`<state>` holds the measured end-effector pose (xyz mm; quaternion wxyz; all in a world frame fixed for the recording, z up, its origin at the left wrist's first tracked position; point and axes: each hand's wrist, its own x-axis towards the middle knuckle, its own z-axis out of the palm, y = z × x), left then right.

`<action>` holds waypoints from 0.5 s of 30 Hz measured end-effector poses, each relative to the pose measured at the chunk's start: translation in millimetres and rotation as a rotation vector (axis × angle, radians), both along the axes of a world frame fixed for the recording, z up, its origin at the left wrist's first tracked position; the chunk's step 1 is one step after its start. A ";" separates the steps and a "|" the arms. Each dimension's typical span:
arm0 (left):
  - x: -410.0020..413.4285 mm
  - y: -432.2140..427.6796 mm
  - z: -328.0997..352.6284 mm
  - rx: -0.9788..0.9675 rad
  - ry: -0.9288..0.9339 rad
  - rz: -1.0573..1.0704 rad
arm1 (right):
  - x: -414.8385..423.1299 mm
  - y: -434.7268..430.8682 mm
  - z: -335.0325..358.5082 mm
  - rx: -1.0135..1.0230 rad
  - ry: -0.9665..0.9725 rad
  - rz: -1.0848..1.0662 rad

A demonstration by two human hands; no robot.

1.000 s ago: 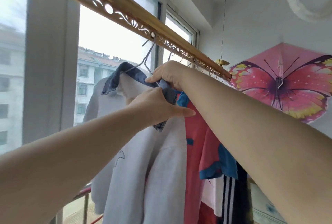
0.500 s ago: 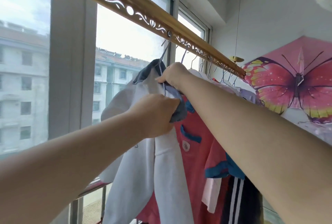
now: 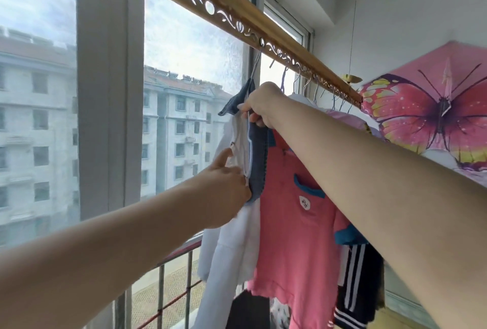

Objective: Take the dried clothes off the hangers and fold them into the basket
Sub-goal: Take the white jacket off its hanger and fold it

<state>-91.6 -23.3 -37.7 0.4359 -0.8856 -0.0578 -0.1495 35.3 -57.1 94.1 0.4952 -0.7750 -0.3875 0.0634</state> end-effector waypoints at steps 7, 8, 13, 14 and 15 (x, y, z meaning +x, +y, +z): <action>4.7 8.9 29.4 -0.234 0.015 -0.181 | 12.1 -8.0 4.4 0.026 0.028 -0.047; 4.5 11.1 33.7 -0.216 0.050 -0.168 | 12.0 -10.0 4.0 0.018 0.062 -0.037; 5.3 18.7 36.3 -0.168 0.148 -0.138 | 0.7 -25.0 13.9 0.017 0.012 0.039; 6.4 21.2 32.8 -0.168 0.127 -0.187 | 2.6 -28.2 16.5 0.056 -0.014 0.028; 8.1 22.1 29.4 -0.174 0.100 -0.223 | 6.8 -30.9 18.9 0.097 -0.027 0.027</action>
